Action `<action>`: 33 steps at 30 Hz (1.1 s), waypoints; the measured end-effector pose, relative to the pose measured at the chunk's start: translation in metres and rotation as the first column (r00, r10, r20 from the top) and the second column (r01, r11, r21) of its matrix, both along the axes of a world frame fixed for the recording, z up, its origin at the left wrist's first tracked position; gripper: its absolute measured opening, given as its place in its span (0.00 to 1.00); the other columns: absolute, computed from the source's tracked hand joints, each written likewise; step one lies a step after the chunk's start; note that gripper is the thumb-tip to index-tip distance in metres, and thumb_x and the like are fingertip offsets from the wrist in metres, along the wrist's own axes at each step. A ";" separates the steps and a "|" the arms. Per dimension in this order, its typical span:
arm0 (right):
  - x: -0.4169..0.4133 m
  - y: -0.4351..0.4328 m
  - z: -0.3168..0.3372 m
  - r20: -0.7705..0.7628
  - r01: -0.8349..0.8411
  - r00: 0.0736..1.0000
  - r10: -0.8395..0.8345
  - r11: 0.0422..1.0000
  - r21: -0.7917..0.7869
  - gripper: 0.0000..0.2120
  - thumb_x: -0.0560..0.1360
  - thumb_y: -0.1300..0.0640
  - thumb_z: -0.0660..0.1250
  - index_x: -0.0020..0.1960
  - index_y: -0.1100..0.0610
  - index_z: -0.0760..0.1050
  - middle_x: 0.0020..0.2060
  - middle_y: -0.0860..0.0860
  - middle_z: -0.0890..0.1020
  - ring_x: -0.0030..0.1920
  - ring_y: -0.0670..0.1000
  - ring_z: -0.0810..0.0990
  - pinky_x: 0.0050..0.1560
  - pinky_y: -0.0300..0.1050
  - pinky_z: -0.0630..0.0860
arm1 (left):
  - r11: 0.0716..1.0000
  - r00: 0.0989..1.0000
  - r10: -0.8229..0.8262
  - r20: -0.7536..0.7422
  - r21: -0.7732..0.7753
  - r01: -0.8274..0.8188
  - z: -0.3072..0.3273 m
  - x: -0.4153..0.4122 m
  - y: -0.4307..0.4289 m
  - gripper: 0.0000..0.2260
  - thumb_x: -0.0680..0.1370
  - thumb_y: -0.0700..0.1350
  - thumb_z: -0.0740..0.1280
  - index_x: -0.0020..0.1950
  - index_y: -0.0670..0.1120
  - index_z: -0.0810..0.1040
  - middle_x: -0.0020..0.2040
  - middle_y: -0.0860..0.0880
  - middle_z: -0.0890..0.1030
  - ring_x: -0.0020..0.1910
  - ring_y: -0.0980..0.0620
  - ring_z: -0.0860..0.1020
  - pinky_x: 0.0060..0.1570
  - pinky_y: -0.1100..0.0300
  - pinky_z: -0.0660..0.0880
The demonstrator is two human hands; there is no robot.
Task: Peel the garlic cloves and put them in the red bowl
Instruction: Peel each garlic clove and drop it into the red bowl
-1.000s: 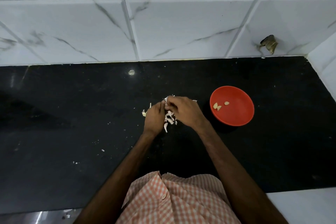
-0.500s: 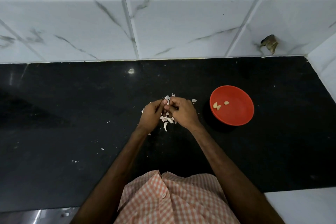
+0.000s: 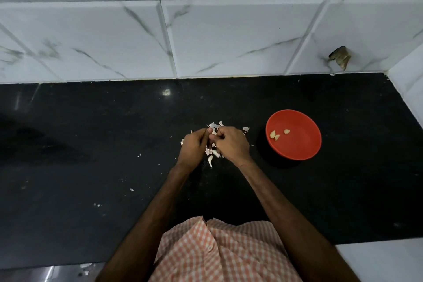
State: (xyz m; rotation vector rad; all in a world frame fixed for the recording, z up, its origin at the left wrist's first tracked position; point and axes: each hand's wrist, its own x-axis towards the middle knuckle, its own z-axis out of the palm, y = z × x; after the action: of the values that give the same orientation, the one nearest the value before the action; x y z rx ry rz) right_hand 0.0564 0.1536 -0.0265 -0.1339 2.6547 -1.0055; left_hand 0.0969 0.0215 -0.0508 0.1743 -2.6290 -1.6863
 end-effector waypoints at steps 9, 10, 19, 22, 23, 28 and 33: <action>0.002 -0.001 -0.001 0.067 0.001 0.998 0.017 0.965 -0.264 0.13 0.79 0.54 0.70 0.38 0.58 0.76 0.31 0.52 0.82 0.32 0.52 0.80 0.35 0.52 0.77 | 0.996 0.998 0.058 -0.039 0.067 -0.055 0.003 0.001 -0.001 0.15 0.86 0.44 0.60 0.43 0.41 0.78 0.36 0.45 0.80 0.34 0.54 0.76 0.36 0.62 0.72; 0.002 0.002 0.001 0.099 0.018 0.995 0.023 0.917 -0.399 0.12 0.80 0.56 0.69 0.41 0.61 0.77 0.30 0.53 0.82 0.29 0.51 0.78 0.31 0.50 0.75 | 0.994 0.996 0.073 -0.057 0.085 -0.068 0.005 0.000 -0.002 0.13 0.85 0.43 0.61 0.46 0.41 0.79 0.38 0.45 0.80 0.36 0.56 0.77 0.37 0.64 0.72; -0.002 0.008 0.010 0.078 -0.038 0.990 0.121 0.744 -0.667 0.11 0.85 0.58 0.60 0.45 0.60 0.75 0.32 0.52 0.77 0.34 0.58 0.73 0.30 0.41 0.72 | 0.902 0.977 0.143 -0.155 0.428 -0.064 0.017 0.001 0.005 0.08 0.81 0.35 0.66 0.60 0.36 0.78 0.46 0.42 0.81 0.41 0.49 0.81 0.42 0.54 0.80; 0.000 0.010 0.005 0.074 -0.026 0.992 0.102 0.741 -0.671 0.13 0.85 0.56 0.61 0.50 0.65 0.76 0.33 0.52 0.77 0.35 0.57 0.74 0.29 0.42 0.72 | 0.885 0.972 0.144 -0.186 0.463 -0.043 0.021 0.000 0.008 0.09 0.80 0.35 0.68 0.60 0.35 0.78 0.48 0.38 0.81 0.40 0.48 0.81 0.41 0.50 0.81; 0.000 0.010 0.003 0.071 -0.027 0.992 0.100 0.744 -0.668 0.13 0.84 0.55 0.61 0.50 0.64 0.77 0.34 0.52 0.78 0.35 0.57 0.75 0.30 0.43 0.73 | 0.881 0.971 0.149 -0.185 0.471 -0.045 0.021 0.000 0.008 0.09 0.80 0.34 0.68 0.59 0.34 0.79 0.49 0.37 0.81 0.41 0.48 0.82 0.41 0.52 0.81; -0.003 0.016 0.002 -0.036 -0.048 0.999 0.033 0.814 -0.579 0.06 0.81 0.54 0.68 0.50 0.56 0.81 0.42 0.46 0.83 0.45 0.44 0.82 0.48 0.39 0.77 | 0.865 0.979 0.150 -0.135 0.498 -0.064 0.024 0.002 0.006 0.06 0.79 0.35 0.69 0.55 0.36 0.80 0.57 0.43 0.84 0.55 0.46 0.83 0.47 0.58 0.81; -0.008 0.026 0.007 -0.251 -0.112 0.967 -0.041 0.818 -0.564 0.03 0.78 0.64 0.70 0.52 0.61 0.80 0.46 0.50 0.83 0.50 0.48 0.82 0.51 0.44 0.80 | 0.892 0.982 0.170 -0.078 0.436 -0.119 0.027 0.000 0.001 0.04 0.79 0.38 0.71 0.53 0.40 0.79 0.46 0.44 0.86 0.39 0.52 0.82 0.31 0.61 0.78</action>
State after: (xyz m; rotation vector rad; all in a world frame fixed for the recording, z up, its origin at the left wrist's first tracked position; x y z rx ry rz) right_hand 0.0483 0.1799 -0.0193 -0.4692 2.4426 -1.8651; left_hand 0.0970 0.0226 -0.0240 0.2612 -2.0691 -2.1245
